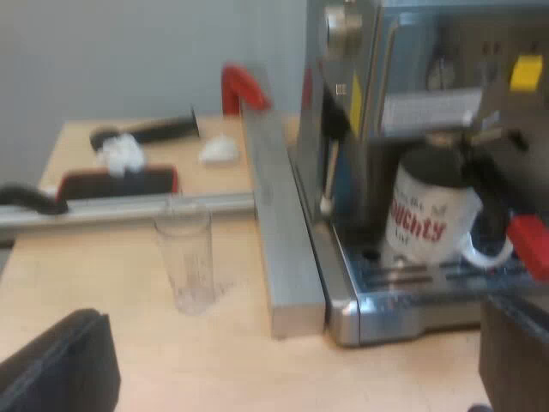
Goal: Place mug into machine
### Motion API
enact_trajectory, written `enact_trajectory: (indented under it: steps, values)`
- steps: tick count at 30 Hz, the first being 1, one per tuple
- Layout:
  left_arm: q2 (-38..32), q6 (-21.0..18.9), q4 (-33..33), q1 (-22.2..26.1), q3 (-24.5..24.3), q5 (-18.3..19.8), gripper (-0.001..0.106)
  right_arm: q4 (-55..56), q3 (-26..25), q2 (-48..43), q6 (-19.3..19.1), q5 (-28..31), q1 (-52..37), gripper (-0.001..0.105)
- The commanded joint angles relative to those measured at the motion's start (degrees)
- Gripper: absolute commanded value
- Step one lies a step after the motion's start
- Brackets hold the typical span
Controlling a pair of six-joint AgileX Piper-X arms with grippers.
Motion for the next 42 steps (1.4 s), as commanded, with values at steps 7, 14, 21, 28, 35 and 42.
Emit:
enact_trajectory:
  steps: [7, 14, 21, 28, 35, 42]
  values:
    - [-8.1, -0.1, -1.4, 0.0, 0.6, 0.0, 0.087, -2.3, 3.9, -2.7, -1.5, -2.3, 0.0, 0.081]
    - [-8.0, -0.1, -11.8, 0.0, 6.7, 0.0, 0.087, -6.1, 9.6, -2.6, -1.5, -2.3, 0.0, 0.081]
    - [-8.0, -0.1, -18.4, 0.0, 13.3, 0.0, 0.087, -6.5, 15.4, -2.6, -1.5, -2.3, 0.0, 0.081]
    - [-7.9, 0.4, -17.6, 0.0, 18.7, 0.0, 0.087, -6.5, 21.2, -2.5, -1.5, -2.3, 0.0, 0.081]
    - [-7.9, 2.3, -17.4, 0.0, 22.8, 0.0, 0.087, -6.5, 26.2, -2.5, -1.5, -2.3, 0.0, 0.081]
    - [-7.9, 2.3, -17.8, 0.0, 24.7, 0.0, 0.087, -7.8, 28.7, -2.5, -1.5, -2.3, 0.0, 0.081]
